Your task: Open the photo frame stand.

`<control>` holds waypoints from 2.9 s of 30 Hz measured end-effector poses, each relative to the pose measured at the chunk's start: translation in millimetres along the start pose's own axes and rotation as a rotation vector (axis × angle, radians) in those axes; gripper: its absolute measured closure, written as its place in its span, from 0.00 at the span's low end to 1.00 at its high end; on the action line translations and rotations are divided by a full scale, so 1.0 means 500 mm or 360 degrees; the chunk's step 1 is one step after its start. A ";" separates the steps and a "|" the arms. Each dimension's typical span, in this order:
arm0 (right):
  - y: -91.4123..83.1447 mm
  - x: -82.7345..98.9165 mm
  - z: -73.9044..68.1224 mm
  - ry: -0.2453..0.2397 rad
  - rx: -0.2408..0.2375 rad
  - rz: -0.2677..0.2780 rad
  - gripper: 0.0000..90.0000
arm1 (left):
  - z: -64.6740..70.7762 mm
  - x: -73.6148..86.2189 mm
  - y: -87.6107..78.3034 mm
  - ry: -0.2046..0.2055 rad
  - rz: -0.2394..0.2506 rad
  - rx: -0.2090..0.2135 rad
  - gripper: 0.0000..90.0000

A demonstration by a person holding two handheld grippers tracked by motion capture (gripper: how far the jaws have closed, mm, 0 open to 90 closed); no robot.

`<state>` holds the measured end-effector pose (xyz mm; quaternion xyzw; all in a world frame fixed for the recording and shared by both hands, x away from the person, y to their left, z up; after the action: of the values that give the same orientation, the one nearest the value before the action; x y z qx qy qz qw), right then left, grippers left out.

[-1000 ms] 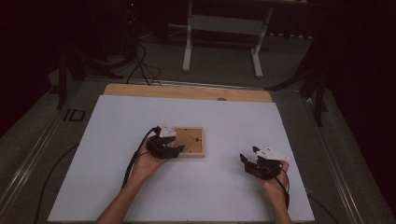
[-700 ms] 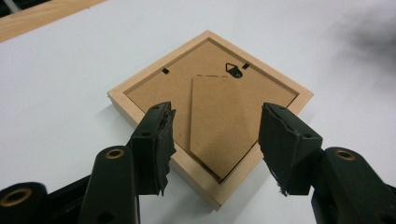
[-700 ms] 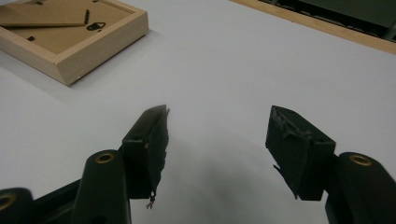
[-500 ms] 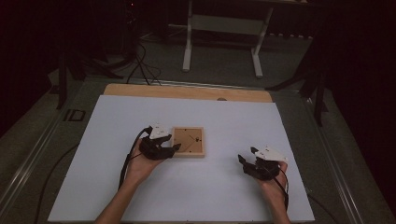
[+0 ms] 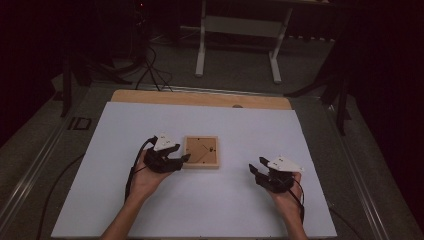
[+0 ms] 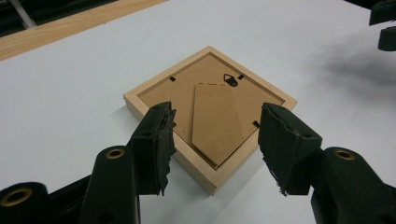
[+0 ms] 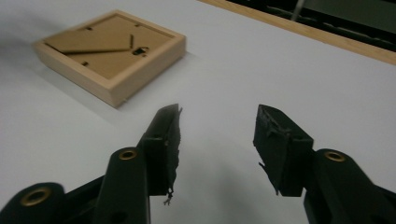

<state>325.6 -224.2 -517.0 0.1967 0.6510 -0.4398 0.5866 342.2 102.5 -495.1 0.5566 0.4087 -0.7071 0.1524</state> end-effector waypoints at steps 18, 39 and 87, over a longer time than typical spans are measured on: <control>0.065 -0.050 -0.067 0.0046 -0.0225 -0.0016 0.77 | 0.002 0.007 0.000 0.0023 -0.0018 -0.0015 0.50; 0.159 -0.039 -0.137 -0.0005 -0.0334 -0.0083 1.00 | 0.001 0.008 -0.001 0.0018 -0.0002 -0.0031 0.50; 0.180 -0.020 -0.140 0.0018 -0.0304 -0.0127 1.00 | 0.014 0.013 0.108 0.0095 -0.0300 -0.0007 0.55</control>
<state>356.2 -117.2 -543.8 0.1164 0.7006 -0.3977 0.5809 371.5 65.1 -523.0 0.5360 0.4651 -0.7006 0.0740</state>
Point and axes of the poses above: each handheld gripper's, and its own axes: y roughly forward along the jaws, x roughly out of its underside, z roughly to its right, the point moved 4 cm from there along y, roughly forward along the jaws, and after that the axes turned 10 degrees about z, right-handed, at the moved point
